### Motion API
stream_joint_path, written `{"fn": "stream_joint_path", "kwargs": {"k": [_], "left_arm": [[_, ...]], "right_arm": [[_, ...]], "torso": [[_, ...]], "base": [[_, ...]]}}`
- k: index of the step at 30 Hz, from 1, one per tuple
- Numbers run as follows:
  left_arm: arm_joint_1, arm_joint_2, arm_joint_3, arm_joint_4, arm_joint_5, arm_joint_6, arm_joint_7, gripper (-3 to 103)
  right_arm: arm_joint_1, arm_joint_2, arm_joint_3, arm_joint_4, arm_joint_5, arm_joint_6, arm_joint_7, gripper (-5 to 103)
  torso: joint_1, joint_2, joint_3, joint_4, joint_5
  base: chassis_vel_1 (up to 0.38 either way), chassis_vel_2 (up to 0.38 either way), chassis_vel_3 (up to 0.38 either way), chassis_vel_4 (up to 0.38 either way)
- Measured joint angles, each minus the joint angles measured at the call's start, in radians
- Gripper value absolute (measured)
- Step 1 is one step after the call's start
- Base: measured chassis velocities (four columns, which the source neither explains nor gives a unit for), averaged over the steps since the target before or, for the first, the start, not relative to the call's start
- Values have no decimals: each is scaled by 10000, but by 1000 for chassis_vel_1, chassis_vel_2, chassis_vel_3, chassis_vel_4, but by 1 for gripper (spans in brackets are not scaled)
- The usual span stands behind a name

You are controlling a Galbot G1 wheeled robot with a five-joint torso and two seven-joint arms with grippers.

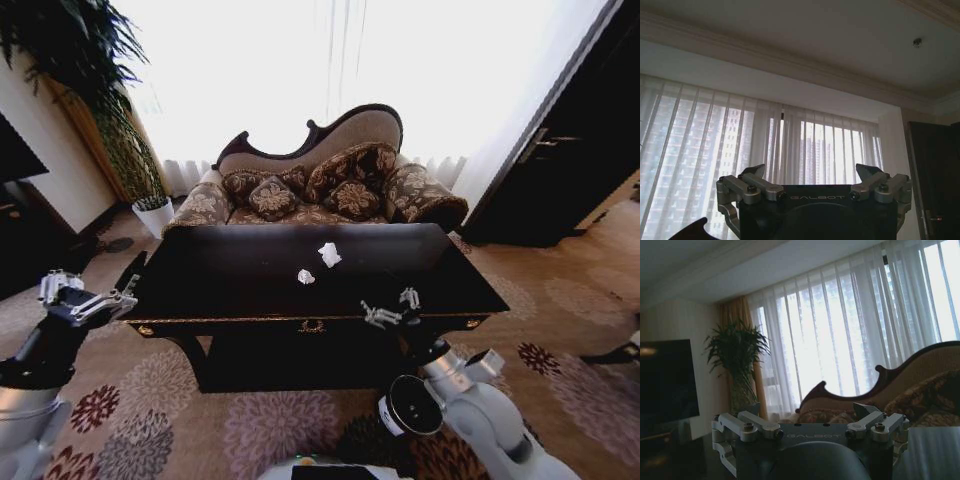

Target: Move to the front of the table and place the trash on the table into the trash bin.

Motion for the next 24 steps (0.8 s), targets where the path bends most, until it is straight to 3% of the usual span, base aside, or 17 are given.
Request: {"fn": "stream_joint_path", "kwargs": {"k": [2,9,11,15,16,20,24], "left_arm": [[-20,-33,84,16,96,0,10,100],[-99,-147,323,26,400,0,30,100],[-114,-187,376,15,449,3,30,100],[-145,-284,605,-14,770,1,46,100],[-145,-284,605,-14,770,1,46,100],[-174,-340,797,12,998,-8,51,100],[-218,-555,1141,88,1338,-49,70,100]], "right_arm": [[198,-389,-71,214,364,-715,767,100],[908,-1522,-127,432,1205,-1746,1498,100],[1083,-1773,-140,379,1315,-1865,1552,100],[2198,-3162,-465,-460,1251,-2022,1654,100],[2198,-3162,-465,-460,1251,-2022,1654,100],[4080,-4333,-1371,-1348,1684,-2070,1661,100],[6221,-4741,-2979,-2240,2178,-2255,1666,100]], "torso": [[1,0,0,-1,3],[0,0,0,-1,2],[0,0,0,-2,1],[1,0,1,0,3],[1,0,1,0,3],[1,-1,1,1,0],[1,-1,1,1,0]], "base": [[0,0,0,0],[0,0,0,0],[0,0,0,0],[0,0,0,0],[0,0,0,0],[0,0,0,0],[0,0,0,0]]}}
